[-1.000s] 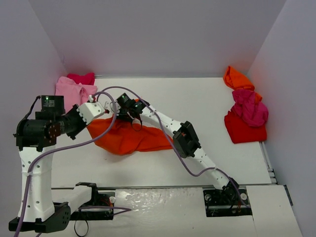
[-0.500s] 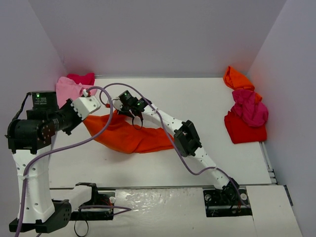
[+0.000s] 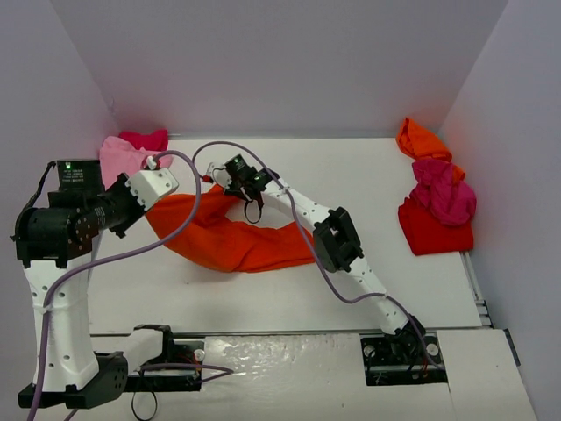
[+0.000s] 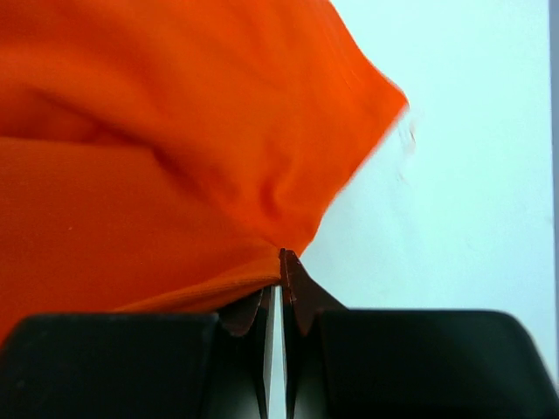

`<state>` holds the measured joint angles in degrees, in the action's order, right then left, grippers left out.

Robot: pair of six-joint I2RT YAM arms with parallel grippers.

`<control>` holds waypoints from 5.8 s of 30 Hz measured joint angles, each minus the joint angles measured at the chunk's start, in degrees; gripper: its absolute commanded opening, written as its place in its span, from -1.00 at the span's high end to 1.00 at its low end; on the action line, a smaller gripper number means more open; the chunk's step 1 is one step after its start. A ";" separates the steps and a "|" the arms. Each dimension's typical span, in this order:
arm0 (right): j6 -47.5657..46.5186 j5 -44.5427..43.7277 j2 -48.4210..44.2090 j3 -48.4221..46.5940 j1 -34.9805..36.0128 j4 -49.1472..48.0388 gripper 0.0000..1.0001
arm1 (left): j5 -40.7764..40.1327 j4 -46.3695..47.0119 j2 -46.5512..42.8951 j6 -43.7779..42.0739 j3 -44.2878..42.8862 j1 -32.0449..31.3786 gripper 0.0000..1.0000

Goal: Fold and stack the t-shirts
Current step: Flatten out the tshirt

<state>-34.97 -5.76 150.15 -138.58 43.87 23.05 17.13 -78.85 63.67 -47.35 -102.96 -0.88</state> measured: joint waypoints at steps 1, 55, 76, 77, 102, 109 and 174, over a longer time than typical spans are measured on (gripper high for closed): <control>-0.63 -0.89 -0.89 0.78 -1.11 -0.07 1.00 | 0.20 0.01 0.57 0.04 0.00 0.00 1.00; -7.69 -1.57 -40.32 44.95 -12.49 5.71 1.00 | -6.70 0.13 14.32 -3.83 -13.41 -3.31 1.00; -1.27 2.62 -20.14 33.35 -10.92 5.91 -0.33 | -20.23 1.07 13.57 -4.94 6.88 -3.34 1.00; -1.47 2.72 -20.93 34.36 -11.23 5.86 -0.31 | -20.24 1.07 13.47 -4.94 6.88 -3.33 1.00; -6.96 16.73 -31.02 42.51 -13.40 12.07 -0.08 | -20.25 1.05 10.70 -4.60 7.35 -3.24 1.00; -8.71 18.30 -30.60 41.58 -13.36 13.92 -0.08 | -20.21 1.05 10.02 -4.41 8.02 -3.24 1.00; -8.09 5.58 -21.76 24.79 -19.85 11.58 1.00 | -24.39 14.12 11.69 4.60 1.63 -4.72 1.00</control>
<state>-43.06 -0.18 128.39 -113.80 24.02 34.63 -7.25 -64.73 75.35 -42.75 -101.33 -5.60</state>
